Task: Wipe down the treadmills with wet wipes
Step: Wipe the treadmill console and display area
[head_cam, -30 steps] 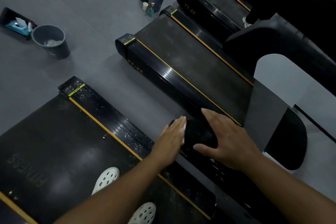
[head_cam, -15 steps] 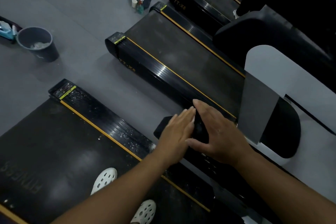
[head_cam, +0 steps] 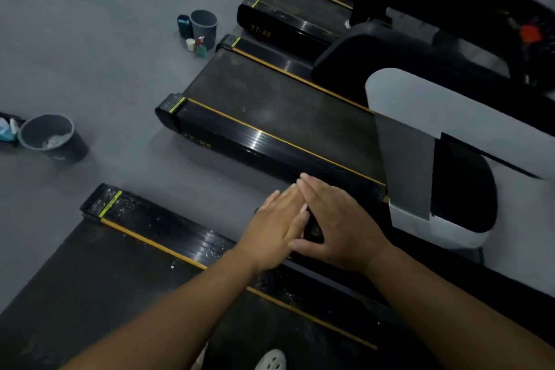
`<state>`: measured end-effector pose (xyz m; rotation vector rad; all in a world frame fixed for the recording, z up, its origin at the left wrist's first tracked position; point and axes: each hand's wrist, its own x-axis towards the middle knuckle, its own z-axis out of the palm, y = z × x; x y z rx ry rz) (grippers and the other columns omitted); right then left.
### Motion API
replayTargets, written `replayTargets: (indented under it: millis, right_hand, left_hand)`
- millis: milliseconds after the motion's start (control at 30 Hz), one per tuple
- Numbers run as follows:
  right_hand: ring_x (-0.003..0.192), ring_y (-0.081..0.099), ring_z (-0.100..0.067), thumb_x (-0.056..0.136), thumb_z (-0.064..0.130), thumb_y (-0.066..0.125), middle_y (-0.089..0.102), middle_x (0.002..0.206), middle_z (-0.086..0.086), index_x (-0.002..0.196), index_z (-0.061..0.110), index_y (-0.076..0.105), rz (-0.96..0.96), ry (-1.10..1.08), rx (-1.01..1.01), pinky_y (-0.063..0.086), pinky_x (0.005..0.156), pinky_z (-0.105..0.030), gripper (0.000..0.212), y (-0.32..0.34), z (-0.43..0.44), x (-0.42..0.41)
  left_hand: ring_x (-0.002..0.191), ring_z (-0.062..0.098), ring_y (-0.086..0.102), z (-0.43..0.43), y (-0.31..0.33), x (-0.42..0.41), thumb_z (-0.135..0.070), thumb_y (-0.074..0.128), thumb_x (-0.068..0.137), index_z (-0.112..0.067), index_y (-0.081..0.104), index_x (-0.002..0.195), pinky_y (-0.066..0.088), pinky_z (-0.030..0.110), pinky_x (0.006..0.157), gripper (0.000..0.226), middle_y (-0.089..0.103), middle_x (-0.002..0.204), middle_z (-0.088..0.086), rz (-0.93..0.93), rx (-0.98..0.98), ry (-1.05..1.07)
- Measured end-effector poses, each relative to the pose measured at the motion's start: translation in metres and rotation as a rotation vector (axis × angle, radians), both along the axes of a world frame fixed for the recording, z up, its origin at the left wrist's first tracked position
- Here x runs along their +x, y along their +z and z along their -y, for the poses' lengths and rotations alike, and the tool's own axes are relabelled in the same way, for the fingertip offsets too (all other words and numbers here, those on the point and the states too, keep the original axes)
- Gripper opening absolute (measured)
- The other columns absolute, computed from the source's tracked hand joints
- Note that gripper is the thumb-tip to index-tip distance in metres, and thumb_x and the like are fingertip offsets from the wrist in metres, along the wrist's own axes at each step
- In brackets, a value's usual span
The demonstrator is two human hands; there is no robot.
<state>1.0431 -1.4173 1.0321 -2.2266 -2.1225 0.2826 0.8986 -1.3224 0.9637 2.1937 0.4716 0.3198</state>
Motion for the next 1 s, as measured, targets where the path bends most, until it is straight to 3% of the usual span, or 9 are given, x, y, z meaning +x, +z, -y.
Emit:
replayTargets:
  millis: [100,233,333,400,500,667,800,933,1000]
  right_hand:
    - [0.154,0.011,-0.013,0.081,0.088,0.039,0.012,0.168,-0.001,0.160,0.016,0.015,0.002,-0.127,-0.008,0.016,0.125,-0.044,0.109,0.003,0.033,0.011]
    - [0.154,0.003,-0.005,0.079,0.089,0.044,0.009,0.168,0.003,0.160,0.018,0.016,-0.008,-0.259,0.046,0.010,0.124,-0.041,0.112,0.014,0.082,0.028]
    - [0.153,0.004,-0.004,0.082,0.087,0.043,0.013,0.167,0.002,0.159,0.014,0.023,-0.040,-0.392,0.124,0.006,0.123,-0.035,0.108,0.020,0.114,0.028]
    - [0.154,0.013,-0.010,0.088,0.081,0.041,0.020,0.166,-0.002,0.157,0.012,0.029,-0.023,-0.425,0.189,0.010,0.125,-0.034,0.099,0.017,0.121,0.023]
    - [0.144,0.035,-0.025,0.097,0.057,0.044,0.039,0.157,-0.013,0.147,0.007,0.046,0.041,-0.475,0.309,0.037,0.115,-0.048,0.071,0.007,0.097,0.008]
    - [0.138,0.048,-0.033,0.098,0.047,0.035,0.054,0.146,-0.017,0.136,0.006,0.059,0.179,-0.649,0.223,0.038,0.114,-0.049,0.061,-0.019,0.037,-0.046]
    - [0.142,0.042,-0.034,0.094,0.046,0.042,0.042,0.154,-0.017,0.144,0.004,0.051,0.285,-0.613,0.235,0.027,0.115,-0.046,0.066,-0.029,0.098,-0.050]
    - [0.140,0.044,-0.037,0.099,0.052,0.032,0.047,0.150,-0.021,0.144,0.001,0.050,0.255,-0.973,0.238,0.020,0.117,-0.045,0.071,-0.020,0.084,-0.014]
    - [0.140,0.044,-0.037,0.097,0.053,0.034,0.047,0.150,-0.022,0.144,0.001,0.050,0.231,-0.940,0.240,0.022,0.117,-0.048,0.072,-0.024,0.061,-0.029]
  left_hand:
    - [0.154,0.013,0.018,0.009,0.016,0.015,-0.049,0.013,0.102,-0.017,0.029,0.159,0.016,0.041,0.125,0.068,0.027,0.166,0.001,-0.077,0.095,0.046]
    - [0.150,0.026,0.031,0.037,0.038,0.043,-0.043,0.025,0.104,-0.011,0.043,0.152,0.024,0.046,0.123,0.061,0.041,0.159,0.007,-0.096,0.459,-0.107]
    - [0.154,0.025,0.019,0.050,0.052,0.058,-0.048,0.014,0.101,-0.012,0.029,0.159,0.014,0.048,0.125,0.069,0.027,0.165,0.009,-0.142,0.550,-0.240]
    - [0.156,0.016,0.010,0.042,0.060,0.059,-0.043,0.019,0.103,-0.015,0.017,0.162,0.006,0.040,0.127,0.065,0.015,0.169,0.004,-0.087,0.367,-0.337]
    - [0.152,0.002,0.007,0.010,0.062,0.042,-0.034,0.035,0.100,-0.019,0.016,0.161,0.001,0.020,0.124,0.066,0.009,0.166,-0.009,-0.018,-0.020,-0.220]
    - [0.152,-0.002,0.004,-0.012,0.034,0.018,-0.059,0.020,0.097,-0.023,0.020,0.160,0.010,0.028,0.126,0.072,0.008,0.161,-0.017,-0.157,0.044,-0.244]
    - [0.149,-0.011,-0.003,-0.013,0.030,0.017,-0.052,0.024,0.102,-0.027,0.017,0.161,0.002,0.017,0.123,0.065,0.007,0.163,-0.021,-0.129,0.062,-0.268]
    - [0.153,0.000,-0.003,-0.014,0.031,0.018,-0.051,0.020,0.103,-0.024,0.014,0.161,-0.001,0.021,0.124,0.064,0.002,0.165,-0.016,-0.126,0.186,-0.305]
    - [0.155,0.005,-0.001,-0.013,0.028,0.014,-0.050,0.019,0.105,-0.022,0.018,0.161,0.001,0.026,0.125,0.062,0.005,0.167,-0.010,-0.062,0.321,-0.367]
